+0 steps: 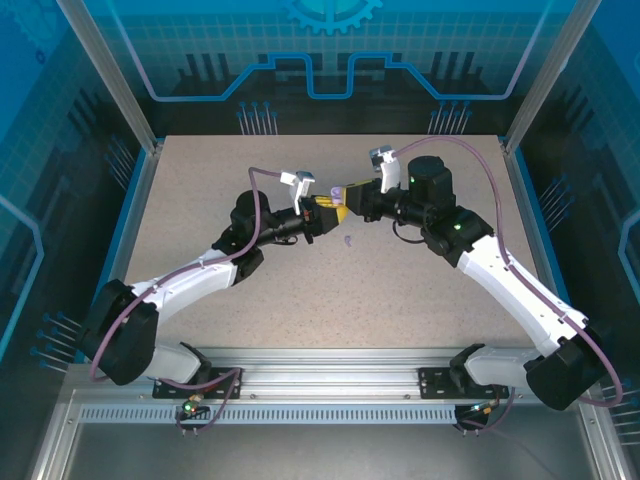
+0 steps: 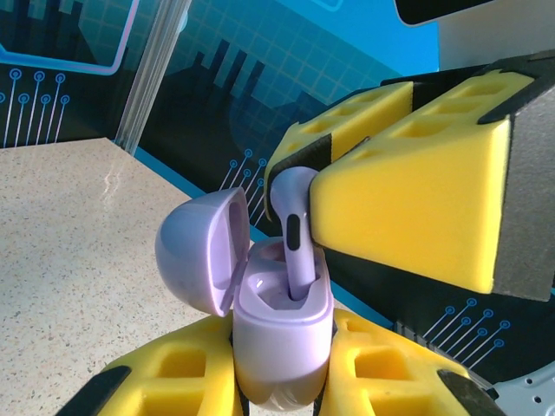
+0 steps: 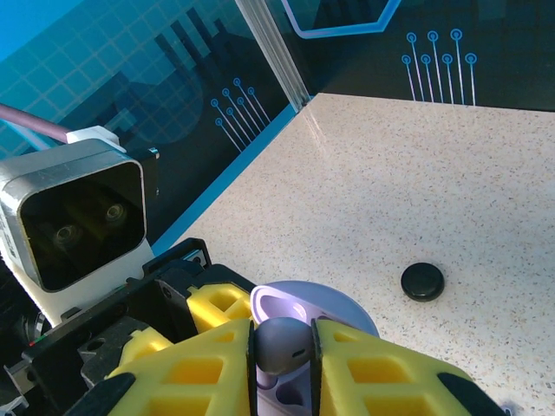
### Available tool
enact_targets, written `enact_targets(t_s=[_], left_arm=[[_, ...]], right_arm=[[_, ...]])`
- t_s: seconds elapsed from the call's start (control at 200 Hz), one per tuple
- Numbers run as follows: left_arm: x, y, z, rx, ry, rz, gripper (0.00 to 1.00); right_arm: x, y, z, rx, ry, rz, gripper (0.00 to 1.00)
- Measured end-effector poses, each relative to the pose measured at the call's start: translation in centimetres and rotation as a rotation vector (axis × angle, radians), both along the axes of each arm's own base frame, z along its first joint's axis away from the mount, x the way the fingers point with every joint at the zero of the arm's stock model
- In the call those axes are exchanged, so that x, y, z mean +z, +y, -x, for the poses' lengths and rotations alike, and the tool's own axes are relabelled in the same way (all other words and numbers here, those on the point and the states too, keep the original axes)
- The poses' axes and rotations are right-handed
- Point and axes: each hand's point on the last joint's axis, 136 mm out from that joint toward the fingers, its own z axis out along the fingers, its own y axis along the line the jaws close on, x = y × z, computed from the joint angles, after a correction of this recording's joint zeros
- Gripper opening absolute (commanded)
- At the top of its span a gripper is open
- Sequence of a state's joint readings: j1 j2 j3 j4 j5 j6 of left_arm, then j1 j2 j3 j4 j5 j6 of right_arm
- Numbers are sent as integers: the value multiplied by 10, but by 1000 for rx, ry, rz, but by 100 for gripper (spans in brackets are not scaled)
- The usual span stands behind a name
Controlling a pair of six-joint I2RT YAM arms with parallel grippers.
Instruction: Insert the wireless bluetooth earbuds into the charging case
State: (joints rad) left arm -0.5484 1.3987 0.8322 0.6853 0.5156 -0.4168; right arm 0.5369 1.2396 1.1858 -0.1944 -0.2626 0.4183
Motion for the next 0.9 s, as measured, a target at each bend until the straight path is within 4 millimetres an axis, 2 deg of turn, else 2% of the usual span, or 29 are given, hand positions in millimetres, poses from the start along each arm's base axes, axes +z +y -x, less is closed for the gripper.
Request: enact_targets(t_s=[0.2,0.305,0.385,0.605,0.755,0.9], left_arm=[[3,0,0,0,-5,3,0],[3,0,0,-1,-5,2,0],[3,0,0,-1,-4,0,0],[-1,-1,0,-5,-4,-20,0],[-6,-2,2,-14,-3,-42,0],[-11,-1,3,-15,-7,-70,0]], right_arm=[[1,0,1,6,-4,1,28],[0,0,2,11,-5,7,36],[0,0,3,13,-7,12,46],[11,-3,8,15,-20,14,58],[22,-7,11,6,-37,11,60],[28,-14,12,-16,-36,44,54]])
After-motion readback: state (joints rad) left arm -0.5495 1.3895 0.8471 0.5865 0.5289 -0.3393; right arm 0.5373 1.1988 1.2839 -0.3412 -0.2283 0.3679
